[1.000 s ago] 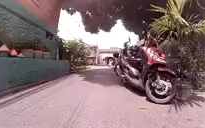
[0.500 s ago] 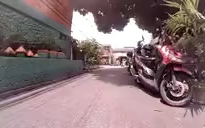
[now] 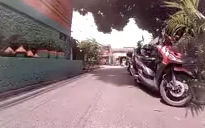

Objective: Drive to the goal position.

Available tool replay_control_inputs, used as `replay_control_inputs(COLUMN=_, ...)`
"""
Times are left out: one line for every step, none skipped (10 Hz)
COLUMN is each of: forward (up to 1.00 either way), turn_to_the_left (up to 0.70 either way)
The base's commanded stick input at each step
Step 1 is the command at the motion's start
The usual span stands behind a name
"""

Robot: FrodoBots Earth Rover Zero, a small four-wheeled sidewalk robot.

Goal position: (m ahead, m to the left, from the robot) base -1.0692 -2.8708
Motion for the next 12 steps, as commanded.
replay_control_inputs(forward=1.0, turn_to_the_left=0.0)
replay_control_inputs(forward=1.0, turn_to_the_left=0.0)
replay_control_inputs(forward=1.0, turn_to_the_left=0.0)
replay_control_inputs(forward=1.0, turn_to_the_left=0.0)
replay_control_inputs(forward=1.0, turn_to_the_left=0.0)
replay_control_inputs(forward=1.0, turn_to_the_left=0.0)
replay_control_inputs(forward=1.0, turn_to_the_left=0.0)
replay_control_inputs(forward=1.0, turn_to_the_left=0.0)
replay_control_inputs(forward=1.0, turn_to_the_left=0.0)
replay_control_inputs(forward=1.0, turn_to_the_left=0.0)
replay_control_inputs(forward=1.0, turn_to_the_left=0.0)
replay_control_inputs(forward=1.0, turn_to_the_left=0.0)
